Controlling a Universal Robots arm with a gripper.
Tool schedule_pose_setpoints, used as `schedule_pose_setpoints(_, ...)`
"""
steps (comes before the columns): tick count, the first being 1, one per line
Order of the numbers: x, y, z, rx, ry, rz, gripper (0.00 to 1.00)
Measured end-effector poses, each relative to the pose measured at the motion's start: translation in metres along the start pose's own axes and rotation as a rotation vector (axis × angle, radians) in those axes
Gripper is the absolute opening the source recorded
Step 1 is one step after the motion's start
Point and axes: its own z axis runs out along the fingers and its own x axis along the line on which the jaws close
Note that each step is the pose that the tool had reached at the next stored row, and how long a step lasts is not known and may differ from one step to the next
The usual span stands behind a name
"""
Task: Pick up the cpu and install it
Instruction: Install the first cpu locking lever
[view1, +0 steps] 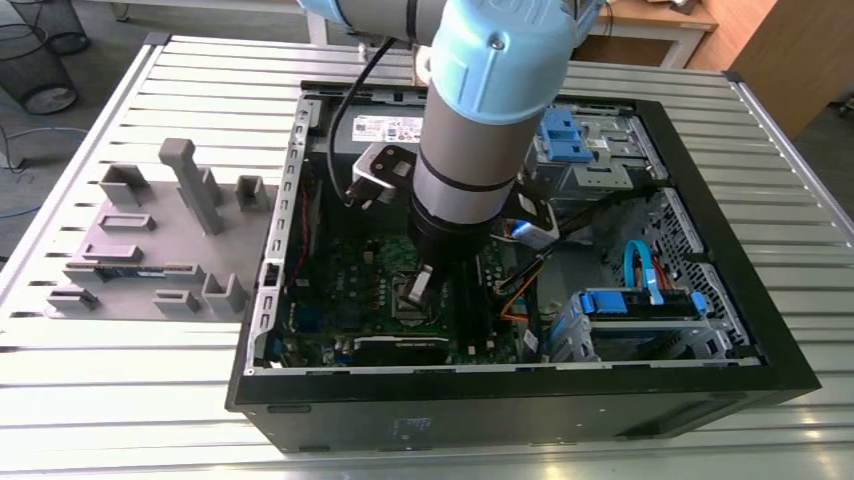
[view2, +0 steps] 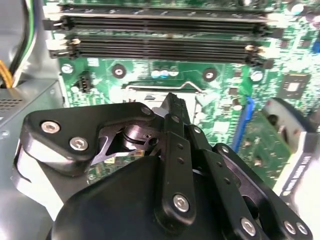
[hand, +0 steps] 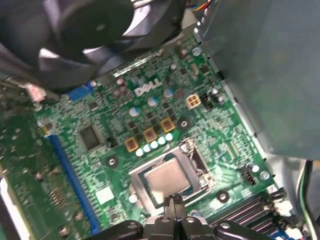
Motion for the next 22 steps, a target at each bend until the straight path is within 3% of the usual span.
schedule_pose_setpoints(3, -0.0029, 0.0027, -0.0011, 0.0006, -0.0003, 0.000, 0.11)
schedule_pose_setpoints(9, -0.0031, 0.0049, -0.0155, 0.0011, -0.0004, 0.000, 0.11)
schedule_pose_setpoints(11, -0.0020, 0.0071, -0.0160, 0.0045, -0.0027, 0.000, 0.11)
schedule_pose_setpoints(15, 0.0020, 0.0147, -0.0161, 0.0199, -0.0105, -0.001, 0.11)
schedule_pose_setpoints(19, 0.0023, 0.0158, -0.0226, 0.0212, -0.0112, -0.001, 0.11)
schedule_pose_setpoints(22, 0.0023, 0.0158, -0.0227, 0.0219, -0.0118, -0.001, 0.11)
